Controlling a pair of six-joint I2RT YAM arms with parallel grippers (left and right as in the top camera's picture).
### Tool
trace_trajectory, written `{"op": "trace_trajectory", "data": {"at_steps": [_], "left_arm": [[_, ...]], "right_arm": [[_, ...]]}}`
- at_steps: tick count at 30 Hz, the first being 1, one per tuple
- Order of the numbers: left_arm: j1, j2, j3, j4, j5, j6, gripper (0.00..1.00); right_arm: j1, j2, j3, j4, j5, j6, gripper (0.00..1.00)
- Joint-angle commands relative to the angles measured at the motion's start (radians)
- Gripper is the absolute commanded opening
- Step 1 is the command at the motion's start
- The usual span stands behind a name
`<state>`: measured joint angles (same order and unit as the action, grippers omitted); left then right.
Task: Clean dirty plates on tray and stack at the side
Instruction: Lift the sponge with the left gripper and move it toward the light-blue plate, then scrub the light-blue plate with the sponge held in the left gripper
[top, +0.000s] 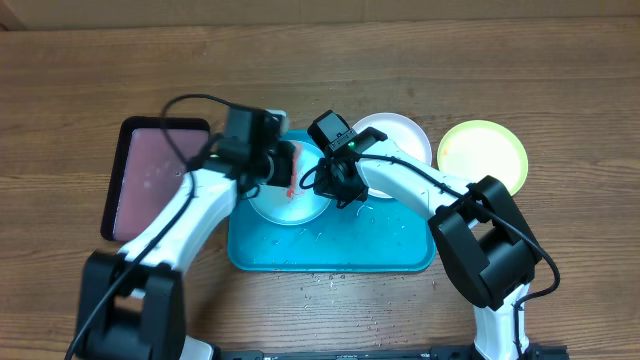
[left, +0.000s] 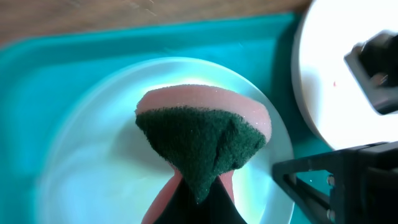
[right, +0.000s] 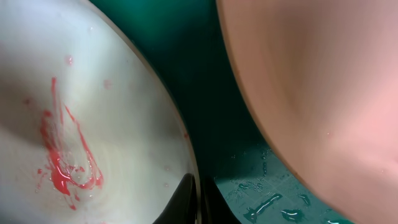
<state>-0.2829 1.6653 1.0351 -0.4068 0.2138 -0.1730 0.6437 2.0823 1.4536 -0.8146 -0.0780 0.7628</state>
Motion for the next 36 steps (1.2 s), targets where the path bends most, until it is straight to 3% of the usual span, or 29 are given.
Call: {"op": "trace_trajectory", "data": {"at_steps": [1, 5, 9, 13, 15, 17, 22, 28, 36], "left_arm": [[-0.042, 0.070, 0.016, 0.042, 0.068, 0.031, 0.04], [-0.066, 0.139, 0.016, 0.067, 0.046, 0.061, 0.04], [-0.047, 0.174, 0.016, 0.006, -0.175, 0.002, 0.04], [-0.002, 0.153, 0.038, -0.066, -0.270, -0.008, 0.04], [0.021, 0.136, 0.065, -0.106, -0.238, -0.005, 0.04], [0.031, 0.106, 0.106, -0.142, -0.110, 0.058, 0.04], [-0.002, 0.088, 0.127, -0.111, 0.100, 0.083, 0.04], [-0.066, 0.148, 0.125, -0.047, 0.090, 0.078, 0.04], [-0.030, 0.238, 0.125, -0.028, 0.039, -0.055, 0.04]], "right_arm": [[0.018, 0.027, -0.027, -0.018, 0.024, -0.011, 0.04], [0.018, 0.027, -0.027, -0.018, 0.024, -0.011, 0.04], [0.018, 0.027, -0.027, -0.018, 0.024, -0.012, 0.04], [0.018, 0.027, -0.027, -0.018, 0.024, -0.012, 0.04], [0.018, 0.027, -0.027, -0.018, 0.024, -0.012, 0.04], [0.018, 0.027, -0.027, -0.018, 0.024, -0.012, 0.04], [0.018, 0.027, -0.027, -0.018, 0.024, -0.012, 0.04], [0.018, 0.027, -0.027, -0.018, 0.024, -0.012, 0.04], [0.018, 0.027, -0.027, -0.020, 0.024, -0.012, 0.04]]}}
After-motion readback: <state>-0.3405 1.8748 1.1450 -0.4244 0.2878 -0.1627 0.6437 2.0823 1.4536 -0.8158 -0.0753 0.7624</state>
